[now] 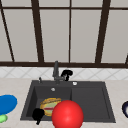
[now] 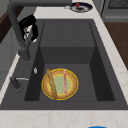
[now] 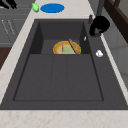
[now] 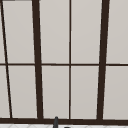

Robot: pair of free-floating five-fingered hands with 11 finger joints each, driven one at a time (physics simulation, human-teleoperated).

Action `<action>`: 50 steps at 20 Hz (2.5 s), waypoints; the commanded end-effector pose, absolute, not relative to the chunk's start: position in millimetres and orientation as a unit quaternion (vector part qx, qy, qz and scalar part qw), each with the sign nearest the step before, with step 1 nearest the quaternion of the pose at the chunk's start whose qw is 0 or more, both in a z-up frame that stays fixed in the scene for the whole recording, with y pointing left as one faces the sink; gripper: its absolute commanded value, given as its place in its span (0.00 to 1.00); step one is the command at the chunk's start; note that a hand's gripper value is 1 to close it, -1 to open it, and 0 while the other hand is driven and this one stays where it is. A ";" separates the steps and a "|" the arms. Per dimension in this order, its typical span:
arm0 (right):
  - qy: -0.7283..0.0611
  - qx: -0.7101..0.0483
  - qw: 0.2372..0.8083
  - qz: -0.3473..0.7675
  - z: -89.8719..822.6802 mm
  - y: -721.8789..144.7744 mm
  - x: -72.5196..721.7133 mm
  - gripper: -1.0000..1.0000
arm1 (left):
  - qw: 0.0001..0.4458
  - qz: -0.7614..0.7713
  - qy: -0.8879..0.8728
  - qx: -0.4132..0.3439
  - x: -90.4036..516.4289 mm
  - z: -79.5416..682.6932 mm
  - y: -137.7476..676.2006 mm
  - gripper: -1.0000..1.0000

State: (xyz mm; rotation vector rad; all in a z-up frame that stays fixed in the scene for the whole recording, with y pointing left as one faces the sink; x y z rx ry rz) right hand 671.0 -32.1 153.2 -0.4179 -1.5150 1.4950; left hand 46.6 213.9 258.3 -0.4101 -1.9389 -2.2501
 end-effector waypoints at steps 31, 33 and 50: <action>-0.719 -0.128 0.452 0.513 108.0 -63.4 662.9 1.00 | 0.072 -0.749 -0.645 -0.136 46.6 258.3 213.9 0.50; -0.721 -0.124 0.454 0.509 106.7 -63.9 663.0 1.00 | 0.072 -0.749 -0.645 -0.136 46.6 258.3 213.9 0.50; -0.770 -0.076 0.427 0.469 89.7 -68.2 671.5 1.00 | 0.072 -0.749 -0.645 -0.136 46.6 258.3 213.9 0.50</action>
